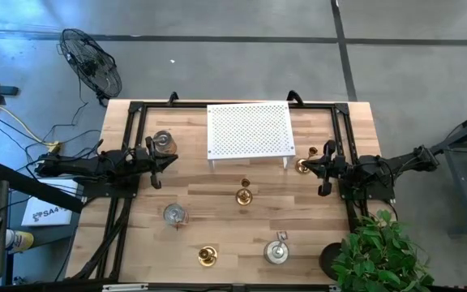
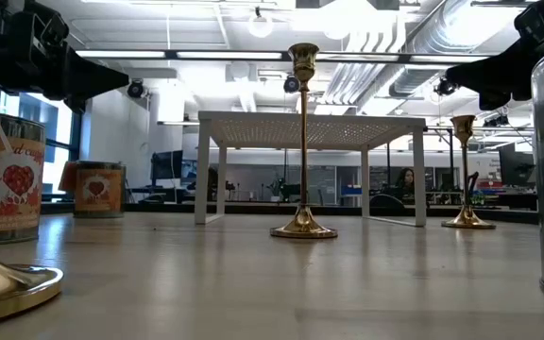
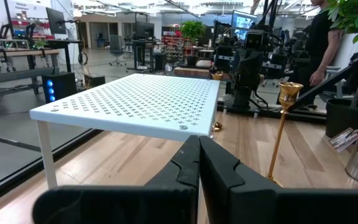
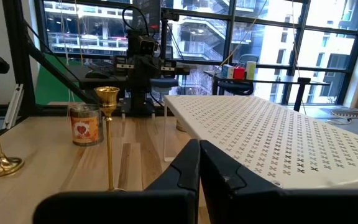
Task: Pick & Place candle stick holders
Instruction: Put the right gold candle holder on the shelf
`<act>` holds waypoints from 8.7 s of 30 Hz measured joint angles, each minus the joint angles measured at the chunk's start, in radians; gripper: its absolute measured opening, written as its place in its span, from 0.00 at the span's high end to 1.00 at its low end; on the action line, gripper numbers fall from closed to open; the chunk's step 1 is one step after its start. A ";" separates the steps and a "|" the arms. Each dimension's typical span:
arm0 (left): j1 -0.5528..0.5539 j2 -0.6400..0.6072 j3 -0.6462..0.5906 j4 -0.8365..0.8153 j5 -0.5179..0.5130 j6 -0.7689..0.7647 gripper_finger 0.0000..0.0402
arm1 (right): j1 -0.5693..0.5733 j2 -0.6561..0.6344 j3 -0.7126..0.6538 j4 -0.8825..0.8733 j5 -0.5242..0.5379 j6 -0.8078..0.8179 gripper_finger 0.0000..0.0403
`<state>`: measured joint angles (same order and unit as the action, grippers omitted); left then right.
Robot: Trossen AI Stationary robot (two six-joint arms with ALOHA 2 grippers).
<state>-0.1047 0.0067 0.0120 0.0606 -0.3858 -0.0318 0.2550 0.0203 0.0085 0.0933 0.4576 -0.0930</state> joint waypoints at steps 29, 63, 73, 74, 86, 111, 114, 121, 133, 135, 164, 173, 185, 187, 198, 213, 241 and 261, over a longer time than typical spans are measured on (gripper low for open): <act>0.000 0.000 0.000 0.000 0.000 0.000 1.00 | 0.000 0.000 0.000 0.024 -0.025 0.096 0.99; 0.000 0.000 0.000 0.004 -0.002 0.001 1.00 | 0.000 0.000 0.080 0.065 0.052 -0.038 0.67; 0.000 0.000 0.010 0.018 0.011 0.024 1.00 | 0.000 0.000 0.082 0.101 0.004 0.088 0.66; 0.000 0.000 0.017 0.006 0.004 0.007 1.00 | 0.000 0.000 0.082 0.107 0.006 0.081 0.66; 0.000 0.018 0.168 -0.082 0.049 -0.233 0.82 | 0.000 0.000 0.082 0.087 -0.036 0.003 0.67; 0.000 0.057 0.182 0.056 -0.026 -0.134 0.45 | 0.000 0.206 0.640 -0.743 -0.071 0.359 0.68; 0.000 0.057 0.182 0.052 -0.121 -0.129 0.45 | 0.000 0.277 0.671 -0.841 -0.042 0.404 0.68; 0.000 0.057 0.183 0.044 -0.115 -0.129 0.45 | 0.001 0.445 0.727 -0.948 -0.044 0.431 0.68; 0.000 0.057 0.183 0.025 -0.096 -0.130 0.45 | 0.000 0.699 0.813 -1.191 0.049 0.553 0.68; 0.000 0.057 0.183 0.009 -0.095 -0.130 0.45 | 0.000 0.727 0.813 -1.202 0.048 0.570 0.68; 0.000 0.057 0.184 -0.049 -0.037 -0.131 0.45 | 0.000 0.786 0.813 -1.218 0.124 0.721 0.41; 0.000 0.056 0.184 -0.049 -0.025 -0.131 0.45 | -0.081 0.786 0.813 -1.243 0.077 0.669 0.36; 0.000 0.056 0.184 -0.064 -0.025 -0.131 0.45 | -0.259 0.786 0.813 -1.210 -0.053 0.532 0.36; 0.000 0.057 0.184 -0.065 -0.025 -0.131 0.45 | -0.281 0.786 0.813 -1.183 -0.082 0.510 0.36; 0.000 0.056 0.184 -0.064 0.033 -0.131 0.45 | -0.366 0.861 0.813 -1.130 -0.138 0.428 0.36; 0.000 0.057 0.184 -0.064 0.035 -0.131 0.45 | -0.367 0.879 0.813 -1.153 -0.147 0.434 0.36; 0.000 0.057 0.183 -0.064 0.083 -0.131 0.45 | -0.486 0.907 0.811 -1.134 -0.251 0.431 0.36; 0.000 0.056 0.183 -0.065 0.083 -0.132 0.45 | -0.486 0.973 0.811 -1.149 -0.191 0.425 0.45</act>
<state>-0.1051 0.0631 0.1955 -0.0044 -0.3027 -0.1635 -0.2310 0.9933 0.8200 -1.0555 0.2669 0.3317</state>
